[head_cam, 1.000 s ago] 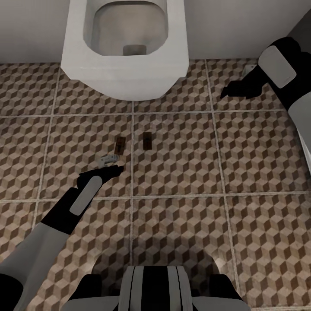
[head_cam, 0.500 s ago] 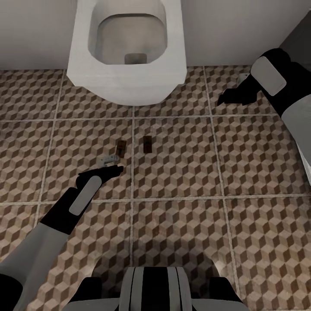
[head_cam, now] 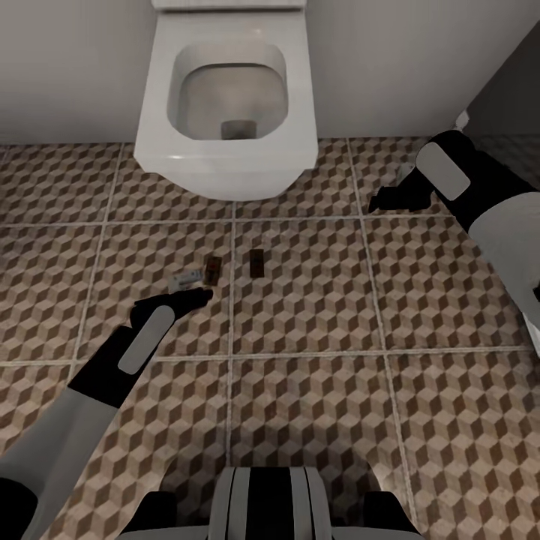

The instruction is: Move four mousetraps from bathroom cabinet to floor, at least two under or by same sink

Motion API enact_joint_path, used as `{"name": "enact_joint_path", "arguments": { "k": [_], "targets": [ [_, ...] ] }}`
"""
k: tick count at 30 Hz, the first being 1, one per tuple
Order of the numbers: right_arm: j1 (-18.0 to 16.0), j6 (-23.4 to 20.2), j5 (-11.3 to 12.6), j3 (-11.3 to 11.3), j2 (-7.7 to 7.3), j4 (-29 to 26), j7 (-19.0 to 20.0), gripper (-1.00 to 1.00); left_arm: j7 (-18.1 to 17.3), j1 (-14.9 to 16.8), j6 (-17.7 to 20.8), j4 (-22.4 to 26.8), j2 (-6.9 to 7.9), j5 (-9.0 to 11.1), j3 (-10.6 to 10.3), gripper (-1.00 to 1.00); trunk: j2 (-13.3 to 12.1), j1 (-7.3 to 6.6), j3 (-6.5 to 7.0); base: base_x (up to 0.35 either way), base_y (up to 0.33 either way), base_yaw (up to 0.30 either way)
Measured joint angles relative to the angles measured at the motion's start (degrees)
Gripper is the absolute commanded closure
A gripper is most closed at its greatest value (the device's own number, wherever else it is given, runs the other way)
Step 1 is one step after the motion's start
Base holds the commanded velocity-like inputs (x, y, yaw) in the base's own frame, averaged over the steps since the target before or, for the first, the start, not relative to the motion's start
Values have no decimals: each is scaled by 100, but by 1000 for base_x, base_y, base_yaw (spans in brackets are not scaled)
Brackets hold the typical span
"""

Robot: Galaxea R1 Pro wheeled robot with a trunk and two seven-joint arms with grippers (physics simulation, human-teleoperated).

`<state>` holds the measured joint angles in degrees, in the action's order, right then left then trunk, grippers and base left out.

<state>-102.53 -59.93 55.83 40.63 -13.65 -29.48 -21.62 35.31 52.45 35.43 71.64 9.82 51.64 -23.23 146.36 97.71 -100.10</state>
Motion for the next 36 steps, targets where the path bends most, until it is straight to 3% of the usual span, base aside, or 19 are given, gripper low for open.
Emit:
{"name": "enact_joint_path", "arguments": {
  "k": [15, 25, 32, 36],
  "targets": [
    [632, 0, -12, 11, 16, 2, -6, -100, 10, -85, 171, -342, 14, 33, 8, -100, -20, -39, 333, 0, 0, 0],
    [1095, 1, -11, 130, 50, 4, -9, -100, -54, -278, 220, -1386, 16, 6, 15, -100, -34, -64, 554, 0, 0, 0],
    [1441, 1, -13, 189, 99, 0, -10, -100, -533, -401, 166, -2300, 57, -20, 19, -100, -43, -82, 709, 0, 0, 0],
    [1630, 0, -20, 200, 111, -2, -9, -100, -705, -506, 88, -2545, 86, -25, -6, -100, -48, -93, 798, 0, 0, 0]
  ]
}}
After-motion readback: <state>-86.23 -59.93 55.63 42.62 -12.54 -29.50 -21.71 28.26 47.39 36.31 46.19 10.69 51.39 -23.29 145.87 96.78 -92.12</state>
